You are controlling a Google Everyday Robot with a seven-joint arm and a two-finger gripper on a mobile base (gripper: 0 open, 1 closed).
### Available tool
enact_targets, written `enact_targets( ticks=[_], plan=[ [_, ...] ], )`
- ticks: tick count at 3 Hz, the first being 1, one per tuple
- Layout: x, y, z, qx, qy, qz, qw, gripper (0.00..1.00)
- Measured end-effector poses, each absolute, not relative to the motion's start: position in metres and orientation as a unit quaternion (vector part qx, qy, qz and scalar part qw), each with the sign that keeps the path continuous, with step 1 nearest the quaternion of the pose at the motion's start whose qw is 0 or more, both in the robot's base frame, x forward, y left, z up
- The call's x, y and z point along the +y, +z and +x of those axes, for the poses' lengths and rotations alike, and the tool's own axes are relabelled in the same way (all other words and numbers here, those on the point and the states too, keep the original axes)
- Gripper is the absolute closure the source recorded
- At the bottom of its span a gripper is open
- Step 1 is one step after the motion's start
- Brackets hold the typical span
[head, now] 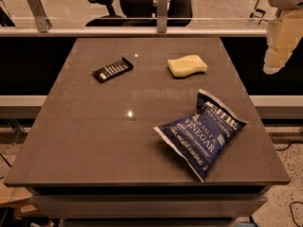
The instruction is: Pick sponge
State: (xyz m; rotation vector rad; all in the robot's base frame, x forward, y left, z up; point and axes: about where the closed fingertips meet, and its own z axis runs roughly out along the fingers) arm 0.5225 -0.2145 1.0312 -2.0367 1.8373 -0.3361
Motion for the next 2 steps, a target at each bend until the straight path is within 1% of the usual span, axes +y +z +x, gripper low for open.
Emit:
enact_targets(
  ticks=[2],
  plan=[
    [-0.195,1.022,0.571,0.655,-0.127,-0.728,0.156,0.00]
  ],
)
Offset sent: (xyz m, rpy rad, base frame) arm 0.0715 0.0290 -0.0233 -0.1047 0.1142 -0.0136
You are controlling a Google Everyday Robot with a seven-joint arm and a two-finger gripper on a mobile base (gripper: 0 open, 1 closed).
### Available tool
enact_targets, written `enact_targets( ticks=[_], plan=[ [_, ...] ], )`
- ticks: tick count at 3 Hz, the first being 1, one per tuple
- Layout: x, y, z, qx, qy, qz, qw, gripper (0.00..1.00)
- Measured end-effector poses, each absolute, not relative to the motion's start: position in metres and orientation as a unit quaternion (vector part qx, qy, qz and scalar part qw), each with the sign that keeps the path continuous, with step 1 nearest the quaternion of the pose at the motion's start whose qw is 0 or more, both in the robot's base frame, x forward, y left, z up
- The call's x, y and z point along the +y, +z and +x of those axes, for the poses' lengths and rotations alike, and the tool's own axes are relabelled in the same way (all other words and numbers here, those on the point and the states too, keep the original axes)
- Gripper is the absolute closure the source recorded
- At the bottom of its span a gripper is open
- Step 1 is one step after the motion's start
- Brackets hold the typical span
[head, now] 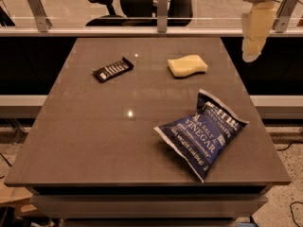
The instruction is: Pick sponge
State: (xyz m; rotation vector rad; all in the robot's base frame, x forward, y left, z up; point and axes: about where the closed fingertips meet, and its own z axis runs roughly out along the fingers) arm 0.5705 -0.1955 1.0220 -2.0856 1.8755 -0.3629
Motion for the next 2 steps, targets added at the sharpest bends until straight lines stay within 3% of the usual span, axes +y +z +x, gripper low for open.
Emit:
enact_targets(
  ticks=[2],
  plan=[
    [-0.1825,1.0005,0.5890,0.666,-0.107,-0.721,0.155,0.00]
  ],
)
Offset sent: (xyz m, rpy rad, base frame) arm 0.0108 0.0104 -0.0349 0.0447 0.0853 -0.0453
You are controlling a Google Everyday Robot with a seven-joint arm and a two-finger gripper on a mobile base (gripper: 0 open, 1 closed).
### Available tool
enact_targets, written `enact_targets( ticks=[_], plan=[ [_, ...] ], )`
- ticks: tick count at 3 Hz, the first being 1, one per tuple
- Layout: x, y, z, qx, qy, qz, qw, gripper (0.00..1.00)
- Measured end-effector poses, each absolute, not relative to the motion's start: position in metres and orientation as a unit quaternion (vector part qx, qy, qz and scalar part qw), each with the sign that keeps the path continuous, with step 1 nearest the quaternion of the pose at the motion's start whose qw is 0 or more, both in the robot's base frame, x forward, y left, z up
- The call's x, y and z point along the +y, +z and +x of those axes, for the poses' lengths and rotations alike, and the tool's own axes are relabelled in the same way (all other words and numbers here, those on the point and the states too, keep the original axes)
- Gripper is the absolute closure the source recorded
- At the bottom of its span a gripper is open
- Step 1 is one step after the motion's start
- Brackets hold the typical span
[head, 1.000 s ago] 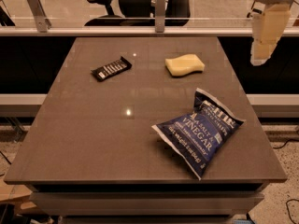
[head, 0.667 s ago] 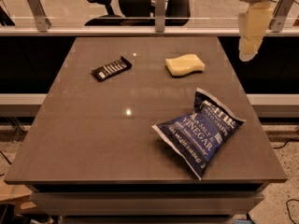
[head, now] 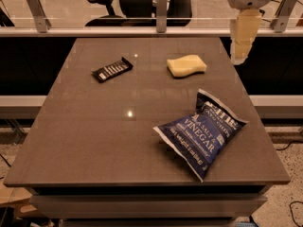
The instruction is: Pick sponge
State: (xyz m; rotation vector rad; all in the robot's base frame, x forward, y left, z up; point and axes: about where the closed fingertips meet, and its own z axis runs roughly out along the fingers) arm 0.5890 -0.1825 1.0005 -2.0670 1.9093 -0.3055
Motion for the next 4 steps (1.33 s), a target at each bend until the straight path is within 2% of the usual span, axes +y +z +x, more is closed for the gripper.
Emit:
enact_targets(
  ticks=[4],
  plan=[
    [-0.155,0.958,0.635,0.639,-0.058,-0.755,0.130,0.00]
  ],
)
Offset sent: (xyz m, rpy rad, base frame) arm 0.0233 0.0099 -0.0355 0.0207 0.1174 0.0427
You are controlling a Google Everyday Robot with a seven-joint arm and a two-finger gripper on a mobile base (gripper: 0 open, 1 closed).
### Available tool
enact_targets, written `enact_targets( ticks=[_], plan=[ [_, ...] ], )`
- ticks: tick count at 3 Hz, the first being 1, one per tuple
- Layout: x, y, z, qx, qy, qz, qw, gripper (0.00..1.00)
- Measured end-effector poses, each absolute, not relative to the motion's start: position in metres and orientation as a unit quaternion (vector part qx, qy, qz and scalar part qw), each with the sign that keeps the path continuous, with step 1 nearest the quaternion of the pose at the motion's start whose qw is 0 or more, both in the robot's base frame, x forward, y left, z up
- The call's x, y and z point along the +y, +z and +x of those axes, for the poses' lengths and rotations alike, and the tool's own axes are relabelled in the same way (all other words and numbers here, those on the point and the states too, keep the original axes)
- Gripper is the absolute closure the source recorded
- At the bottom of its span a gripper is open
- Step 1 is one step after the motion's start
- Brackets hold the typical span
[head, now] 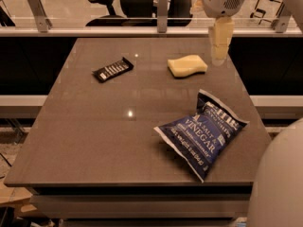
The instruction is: Pick sponge
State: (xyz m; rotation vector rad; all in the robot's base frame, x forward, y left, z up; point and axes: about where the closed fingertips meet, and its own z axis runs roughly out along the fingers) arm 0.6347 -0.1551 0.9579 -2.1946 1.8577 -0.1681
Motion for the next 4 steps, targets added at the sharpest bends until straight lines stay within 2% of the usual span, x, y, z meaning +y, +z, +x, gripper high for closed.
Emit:
enact_targets(
  ticks=[4],
  plan=[
    [-0.154,0.912,0.692,0.658,-0.030,-0.743,0.119,0.00]
  ],
)
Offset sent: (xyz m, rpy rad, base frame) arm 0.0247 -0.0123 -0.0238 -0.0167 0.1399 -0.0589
